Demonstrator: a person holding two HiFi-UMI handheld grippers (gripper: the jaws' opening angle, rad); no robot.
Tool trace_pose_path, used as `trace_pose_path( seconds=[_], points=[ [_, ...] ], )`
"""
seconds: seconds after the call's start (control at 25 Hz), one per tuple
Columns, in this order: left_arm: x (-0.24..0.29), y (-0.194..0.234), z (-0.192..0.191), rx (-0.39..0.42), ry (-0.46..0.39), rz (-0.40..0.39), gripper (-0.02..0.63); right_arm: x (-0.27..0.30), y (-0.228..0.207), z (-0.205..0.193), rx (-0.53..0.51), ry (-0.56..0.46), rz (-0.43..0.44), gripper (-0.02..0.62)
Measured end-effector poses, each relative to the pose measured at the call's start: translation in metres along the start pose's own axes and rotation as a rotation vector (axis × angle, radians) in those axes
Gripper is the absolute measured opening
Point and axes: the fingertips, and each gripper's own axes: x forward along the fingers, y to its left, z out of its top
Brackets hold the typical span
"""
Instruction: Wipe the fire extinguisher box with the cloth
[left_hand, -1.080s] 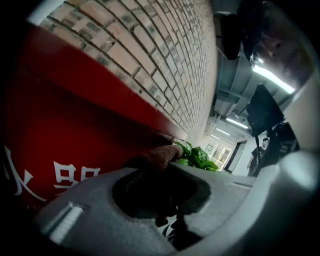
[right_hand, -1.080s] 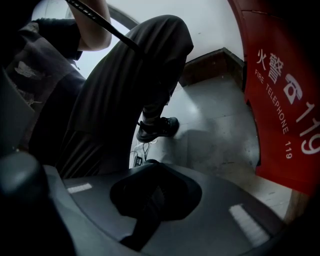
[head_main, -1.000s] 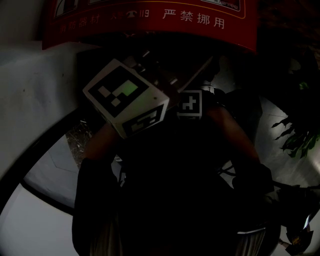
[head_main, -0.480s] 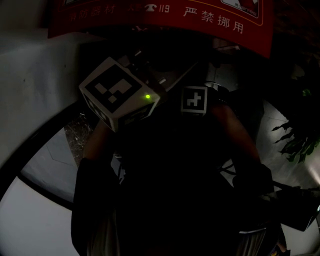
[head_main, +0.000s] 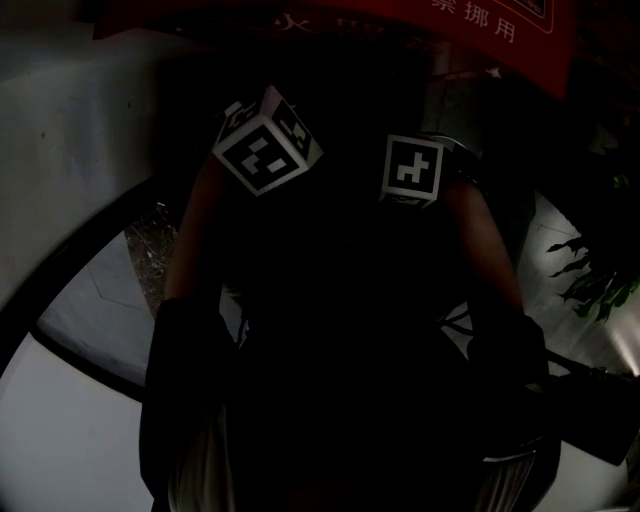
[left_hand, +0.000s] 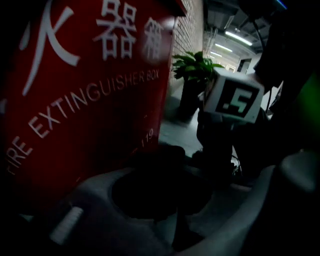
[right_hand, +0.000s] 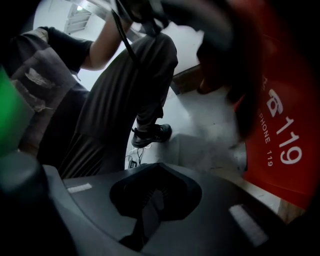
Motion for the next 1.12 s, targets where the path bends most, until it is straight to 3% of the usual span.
trace_pose_path(
  seconds=[0.12,0.24,0.4,0.56,0.64,0.76,0.84,1.0,1.12],
  points=[
    [0.022,-0.011,-0.026,-0.020,0.096,-0.073,0.051,-0.002,0.001,0.003,-0.027,-0.009,0.000,0.000],
    [0.033,-0.015,-0.042,-0.047,0.134,-0.119,0.051,0.000,0.002,0.000,-0.038,0.004,0.009,0.000],
    [0.034,-0.007,-0.048,-0.094,0.110,-0.098,0.051,-0.001,-0.001,0.002,-0.029,0.002,-0.002,0.000],
    [0.054,-0.003,-0.059,-0.071,0.146,-0.085,0.051,-0.002,-0.014,0.005,-0.006,-0.004,-0.038,0.000],
    [0.075,-0.006,-0.070,-0.056,0.212,-0.106,0.051,-0.002,-0.016,0.006,-0.009,0.000,-0.037,0.000],
    [0.087,-0.013,-0.106,-0.027,0.399,-0.118,0.051,0.000,-0.018,0.013,-0.046,0.010,-0.034,0.000],
    [0.083,-0.013,-0.119,-0.024,0.441,-0.108,0.051,0.000,-0.018,0.019,-0.065,0.008,-0.025,0.000],
    [0.076,0.001,-0.129,-0.177,0.394,-0.070,0.051,0.000,-0.023,0.025,-0.109,0.036,-0.021,0.000],
    [0.069,0.000,-0.153,-0.314,0.433,-0.083,0.051,0.005,-0.023,0.040,-0.157,0.037,-0.008,0.000]
  ],
)
